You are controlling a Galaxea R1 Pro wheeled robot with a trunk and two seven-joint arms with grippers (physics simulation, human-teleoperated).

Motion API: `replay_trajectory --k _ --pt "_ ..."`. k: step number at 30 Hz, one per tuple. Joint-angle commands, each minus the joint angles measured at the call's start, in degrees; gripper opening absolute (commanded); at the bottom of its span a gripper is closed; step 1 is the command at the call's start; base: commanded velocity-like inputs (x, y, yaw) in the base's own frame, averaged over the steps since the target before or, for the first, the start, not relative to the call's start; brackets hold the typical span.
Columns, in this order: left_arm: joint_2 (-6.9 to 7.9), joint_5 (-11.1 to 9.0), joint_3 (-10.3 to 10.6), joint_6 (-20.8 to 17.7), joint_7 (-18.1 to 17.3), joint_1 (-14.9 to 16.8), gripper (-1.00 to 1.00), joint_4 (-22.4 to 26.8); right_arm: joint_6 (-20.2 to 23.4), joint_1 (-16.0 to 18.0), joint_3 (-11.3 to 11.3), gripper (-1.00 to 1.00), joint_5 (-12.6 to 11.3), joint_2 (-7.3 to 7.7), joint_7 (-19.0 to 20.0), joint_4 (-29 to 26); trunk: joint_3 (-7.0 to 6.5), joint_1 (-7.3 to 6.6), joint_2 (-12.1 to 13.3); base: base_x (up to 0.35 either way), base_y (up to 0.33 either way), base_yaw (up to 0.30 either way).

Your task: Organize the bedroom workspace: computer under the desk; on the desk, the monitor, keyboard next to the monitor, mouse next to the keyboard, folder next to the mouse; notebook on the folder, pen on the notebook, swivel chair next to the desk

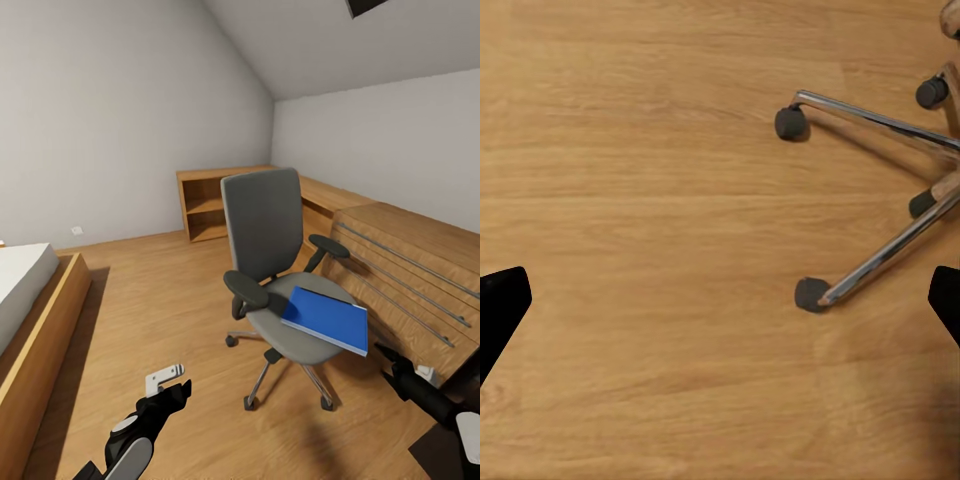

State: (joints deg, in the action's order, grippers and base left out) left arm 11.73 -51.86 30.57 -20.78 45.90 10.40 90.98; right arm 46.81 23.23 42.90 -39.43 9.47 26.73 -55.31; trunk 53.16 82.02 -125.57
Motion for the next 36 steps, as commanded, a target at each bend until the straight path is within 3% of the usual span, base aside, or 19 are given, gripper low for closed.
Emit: replay_trajectory --k 1,9,16,36 --pt "0.05 -0.3 0.1 -0.1 0.4 0.1 1.00 0.1 0.3 0.1 0.2 1.00 -0.1 0.00 0.3 0.4 0.24 0.22 -0.4 0.000 0.000 0.000" --pt "0.05 -0.3 0.1 -0.1 0.4 0.1 1.00 0.1 0.3 0.1 0.1 1.00 -3.0 0.25 0.5 1.9 1.67 1.97 -3.6 0.000 0.000 0.000" --pt "0.05 -0.3 0.2 -0.1 0.4 0.1 1.00 0.1 0.3 0.1 0.1 1.00 -3.6 0.28 0.5 2.0 2.93 3.51 -6.5 0.000 0.000 0.000" --pt "0.49 -0.4 0.9 -0.4 0.2 0.1 1.00 -0.1 0.5 0.1 0.1 1.00 -3.8 0.20 0.6 2.1 2.93 3.51 -6.5 0.062 0.005 0.000"
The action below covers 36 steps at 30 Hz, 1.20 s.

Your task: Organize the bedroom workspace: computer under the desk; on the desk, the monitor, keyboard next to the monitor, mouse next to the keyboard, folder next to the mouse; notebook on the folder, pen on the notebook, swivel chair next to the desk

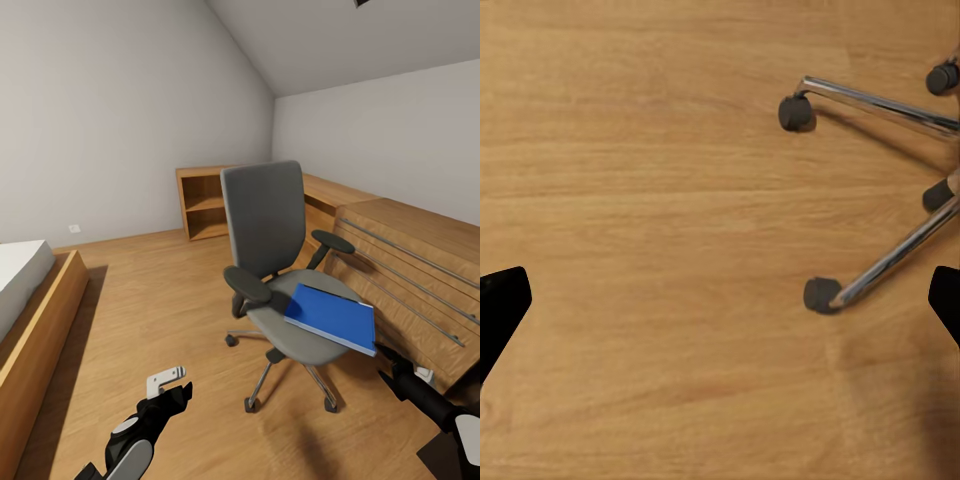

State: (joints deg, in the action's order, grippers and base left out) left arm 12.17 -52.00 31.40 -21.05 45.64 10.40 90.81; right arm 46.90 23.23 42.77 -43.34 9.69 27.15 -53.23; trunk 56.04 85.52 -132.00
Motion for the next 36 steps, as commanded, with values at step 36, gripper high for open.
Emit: replay_trajectory --k 36 --pt "0.05 -0.3 0.1 -0.2 0.4 0.1 1.00 0.0 0.6 0.1 -0.1 1.00 0.1 -0.12 0.2 0.1 0.05 0.01 0.0 0.043 0.019 0.000"
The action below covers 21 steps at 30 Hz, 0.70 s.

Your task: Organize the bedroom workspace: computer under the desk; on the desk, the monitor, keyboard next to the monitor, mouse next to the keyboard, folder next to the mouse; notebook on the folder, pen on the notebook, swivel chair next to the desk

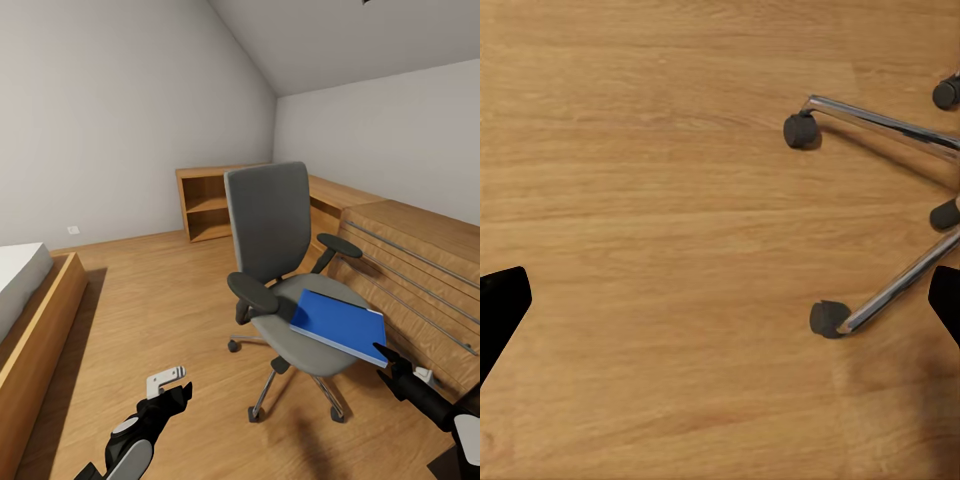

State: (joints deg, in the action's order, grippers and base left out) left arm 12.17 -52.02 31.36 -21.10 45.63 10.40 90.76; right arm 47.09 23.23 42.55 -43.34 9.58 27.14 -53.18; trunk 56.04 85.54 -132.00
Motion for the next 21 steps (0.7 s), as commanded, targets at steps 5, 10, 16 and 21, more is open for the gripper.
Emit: replay_trajectory --k 5,10,16,21 --pt "0.05 -0.3 0.1 -0.2 0.4 0.1 1.00 0.1 0.4 0.1 -1.3 -1.00 0.1 0.05 0.2 0.0 0.05 -0.01 0.0 0.000 0.000 0.000" --pt "0.05 -0.3 0.2 -0.2 0.4 0.1 1.00 0.1 0.4 0.1 -1.7 -1.00 0.1 0.08 0.2 -0.1 0.05 -0.01 0.0 0.000 0.000 0.000" --pt "0.00 -0.3 0.2 -0.2 0.4 0.1 1.00 0.1 0.4 0.1 -1.7 -1.00 0.0 0.09 0.2 -0.2 -0.49 -0.67 1.2 0.000 0.000 0.000" --pt "-0.03 -0.3 0.2 -0.2 0.4 0.1 1.00 0.1 0.4 0.1 -1.7 -1.00 0.0 0.12 0.2 -0.3 -1.38 -1.77 3.2 0.000 0.000 0.000"
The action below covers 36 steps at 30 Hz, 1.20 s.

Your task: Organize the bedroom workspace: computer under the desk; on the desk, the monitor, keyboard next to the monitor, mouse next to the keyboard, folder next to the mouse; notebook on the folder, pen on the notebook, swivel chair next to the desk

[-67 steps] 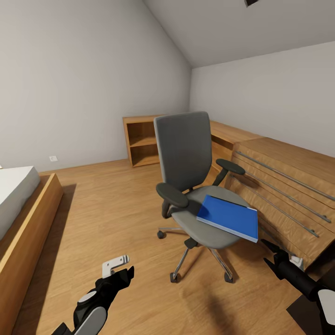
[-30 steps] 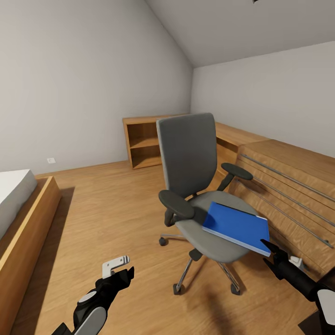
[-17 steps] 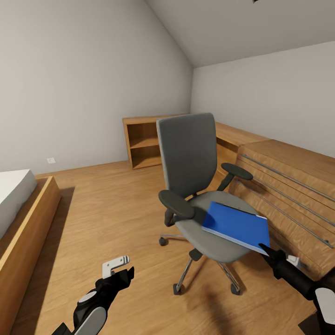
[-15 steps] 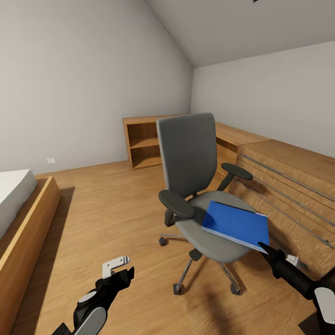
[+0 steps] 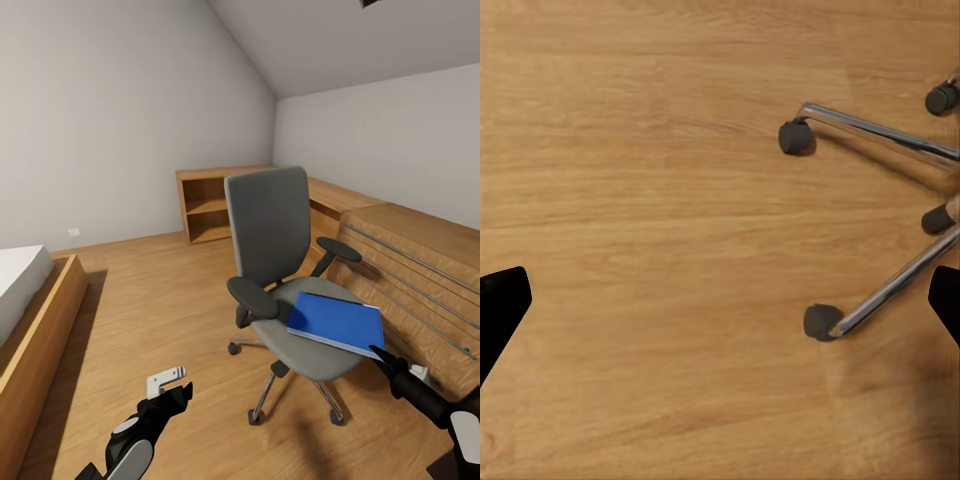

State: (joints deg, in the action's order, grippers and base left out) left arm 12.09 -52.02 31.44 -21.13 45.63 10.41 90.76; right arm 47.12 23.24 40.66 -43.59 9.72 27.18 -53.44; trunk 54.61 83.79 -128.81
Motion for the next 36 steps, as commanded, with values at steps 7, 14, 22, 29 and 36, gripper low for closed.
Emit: replay_trajectory --k 7,14,22,29,36 --pt "0.06 -0.3 0.1 -0.1 0.4 0.0 1.00 0.1 0.3 0.1 0.2 -1.00 0.3 0.00 0.2 -0.1 -1.21 -1.55 2.8 0.000 0.000 0.000" --pt "0.07 -0.3 0.0 0.0 0.5 0.0 1.00 0.0 0.1 0.1 0.2 -1.00 0.3 0.03 0.3 -0.2 -2.46 -3.09 5.6 -0.120 0.000 0.000" --pt "0.06 -0.4 0.0 0.0 0.4 0.1 1.00 -0.2 -0.1 0.1 0.2 -1.00 0.3 -0.04 0.4 -0.4 -3.90 -4.85 8.8 -0.267 0.000 0.000" --pt "0.04 -0.3 0.0 0.0 0.4 0.0 1.00 -0.7 -0.1 0.1 0.2 -1.00 0.4 -0.27 2.6 -4.4 -5.16 -6.38 11.6 -0.038 0.000 0.000" --pt "0.04 -0.3 0.0 -0.1 0.4 0.0 1.00 -0.7 -0.1 0.0 0.3 -1.00 0.5 -0.99 3.4 -7.9 -6.41 -7.92 14.4 -0.003 0.000 0.000"
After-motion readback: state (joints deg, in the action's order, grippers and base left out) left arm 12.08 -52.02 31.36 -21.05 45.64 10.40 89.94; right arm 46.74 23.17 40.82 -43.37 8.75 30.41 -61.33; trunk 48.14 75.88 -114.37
